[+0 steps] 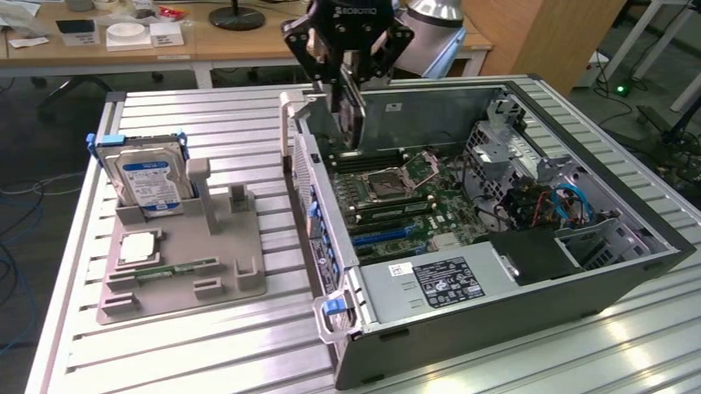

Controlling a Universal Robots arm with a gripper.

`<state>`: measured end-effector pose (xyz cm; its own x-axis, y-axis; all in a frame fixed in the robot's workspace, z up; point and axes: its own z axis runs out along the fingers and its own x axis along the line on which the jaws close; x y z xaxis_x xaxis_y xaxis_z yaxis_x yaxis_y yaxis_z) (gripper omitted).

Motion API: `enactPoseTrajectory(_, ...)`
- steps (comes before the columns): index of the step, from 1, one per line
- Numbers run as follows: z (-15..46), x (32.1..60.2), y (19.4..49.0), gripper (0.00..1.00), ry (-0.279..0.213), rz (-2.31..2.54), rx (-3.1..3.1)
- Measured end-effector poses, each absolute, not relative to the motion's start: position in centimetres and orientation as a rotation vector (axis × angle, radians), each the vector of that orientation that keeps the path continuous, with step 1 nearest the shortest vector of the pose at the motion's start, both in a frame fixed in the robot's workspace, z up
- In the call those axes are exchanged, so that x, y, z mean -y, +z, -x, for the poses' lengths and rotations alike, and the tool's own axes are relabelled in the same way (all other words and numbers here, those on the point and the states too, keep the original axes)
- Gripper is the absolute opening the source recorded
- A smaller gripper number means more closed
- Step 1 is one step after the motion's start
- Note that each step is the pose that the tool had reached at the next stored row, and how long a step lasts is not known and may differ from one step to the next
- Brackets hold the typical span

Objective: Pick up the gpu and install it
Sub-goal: 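Pick up the gpu and move the gpu toward the slot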

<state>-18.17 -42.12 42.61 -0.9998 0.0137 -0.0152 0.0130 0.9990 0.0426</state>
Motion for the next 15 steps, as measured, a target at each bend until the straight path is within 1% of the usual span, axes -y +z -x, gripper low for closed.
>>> enactPoseTrajectory(6,15.1,42.1,42.6,0.28,0.066,-0.021,-3.125)
enactPoseTrajectory(15,13.2,42.1,42.4,0.28,0.066,-0.045,-3.124)
